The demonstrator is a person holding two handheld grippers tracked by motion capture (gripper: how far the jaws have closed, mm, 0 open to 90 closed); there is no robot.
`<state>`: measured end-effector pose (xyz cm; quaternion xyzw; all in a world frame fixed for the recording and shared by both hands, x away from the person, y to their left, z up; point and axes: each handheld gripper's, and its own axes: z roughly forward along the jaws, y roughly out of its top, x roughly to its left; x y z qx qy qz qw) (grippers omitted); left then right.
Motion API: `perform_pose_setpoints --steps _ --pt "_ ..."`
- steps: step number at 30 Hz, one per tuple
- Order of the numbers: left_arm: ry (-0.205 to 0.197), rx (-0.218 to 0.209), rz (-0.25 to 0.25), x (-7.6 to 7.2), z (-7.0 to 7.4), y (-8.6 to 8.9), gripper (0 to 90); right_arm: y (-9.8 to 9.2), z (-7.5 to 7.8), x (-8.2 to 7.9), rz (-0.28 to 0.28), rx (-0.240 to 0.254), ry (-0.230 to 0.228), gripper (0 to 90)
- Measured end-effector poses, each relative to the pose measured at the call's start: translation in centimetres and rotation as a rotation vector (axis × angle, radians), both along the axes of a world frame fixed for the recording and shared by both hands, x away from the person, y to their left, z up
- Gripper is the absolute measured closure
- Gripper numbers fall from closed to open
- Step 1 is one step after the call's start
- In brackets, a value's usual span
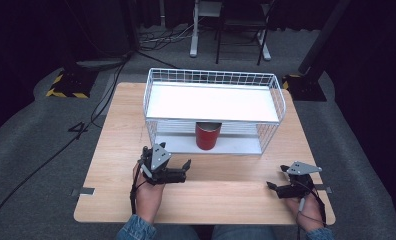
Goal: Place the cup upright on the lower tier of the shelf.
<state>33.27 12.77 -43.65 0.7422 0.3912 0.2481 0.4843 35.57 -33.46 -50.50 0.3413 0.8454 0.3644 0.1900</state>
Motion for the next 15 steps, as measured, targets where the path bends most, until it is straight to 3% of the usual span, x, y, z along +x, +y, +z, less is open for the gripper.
perform_pose_setpoints --steps 7,12,15 --pt "-0.008 0.059 -0.009 -1.9 -0.1 2.1 0.0 0.0 0.0 0.1 0.0 0.004 0.006 11.9" --pt "0.001 0.068 -0.005 -2.8 -0.5 4.1 0.0 0.1 0.0 0.0 -0.001 -0.002 0.0 11.8" --pt "-0.001 0.103 0.003 -3.2 -0.8 5.4 0.0 0.1 0.0 0.0 -0.001 -0.002 0.002 11.8"
